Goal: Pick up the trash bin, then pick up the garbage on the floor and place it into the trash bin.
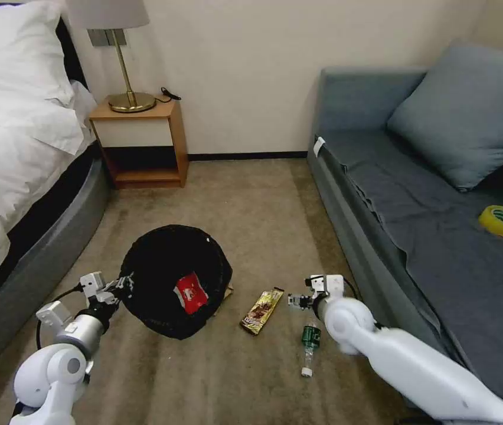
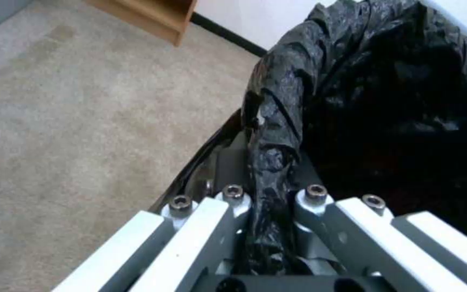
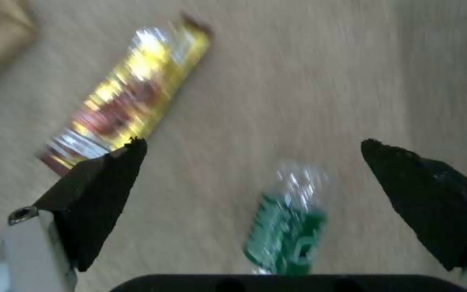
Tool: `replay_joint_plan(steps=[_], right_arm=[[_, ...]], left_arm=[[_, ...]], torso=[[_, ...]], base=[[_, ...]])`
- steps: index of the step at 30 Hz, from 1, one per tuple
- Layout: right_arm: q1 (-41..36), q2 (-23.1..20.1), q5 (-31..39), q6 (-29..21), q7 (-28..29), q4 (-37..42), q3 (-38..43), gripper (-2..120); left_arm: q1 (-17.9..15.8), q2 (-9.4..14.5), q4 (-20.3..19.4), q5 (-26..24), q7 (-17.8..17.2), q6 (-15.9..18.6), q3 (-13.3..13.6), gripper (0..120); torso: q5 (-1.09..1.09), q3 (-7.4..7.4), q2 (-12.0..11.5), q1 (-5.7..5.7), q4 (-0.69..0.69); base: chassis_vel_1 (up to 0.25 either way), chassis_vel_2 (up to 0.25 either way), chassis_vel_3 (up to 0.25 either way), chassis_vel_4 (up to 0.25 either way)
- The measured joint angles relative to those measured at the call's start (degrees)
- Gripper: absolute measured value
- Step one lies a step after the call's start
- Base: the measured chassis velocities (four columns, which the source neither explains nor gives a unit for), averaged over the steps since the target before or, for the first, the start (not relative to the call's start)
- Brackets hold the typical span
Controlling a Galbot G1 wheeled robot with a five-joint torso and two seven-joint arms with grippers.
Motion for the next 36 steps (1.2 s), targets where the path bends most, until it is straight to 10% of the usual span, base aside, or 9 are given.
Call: replay_joint_plan(steps=[9, 36], right_arm=[[0.87, 4.3, 8.41, -5.96, 5.13, -8.83, 0.72, 100], [0.04, 15.46, -8.87, -5.39, -6.9, -30.06, 4.39, 100]], left_arm=[[-1.42, 1.93, 3.87, -0.73, 0.69, -0.94, -0.45, 4], [-3.14, 1.85, 6.78, 0.09, 1.04, -0.95, 0.04, 4]], torso=[[0.01, 0.0, 0.0, 0.0, -0.01], [0.02, -0.02, 0.01, 0.0, 0.0]], base=[[0.0, 0.0, 0.0, 0.0], [0.0, 0.0, 0.0, 0.0]])
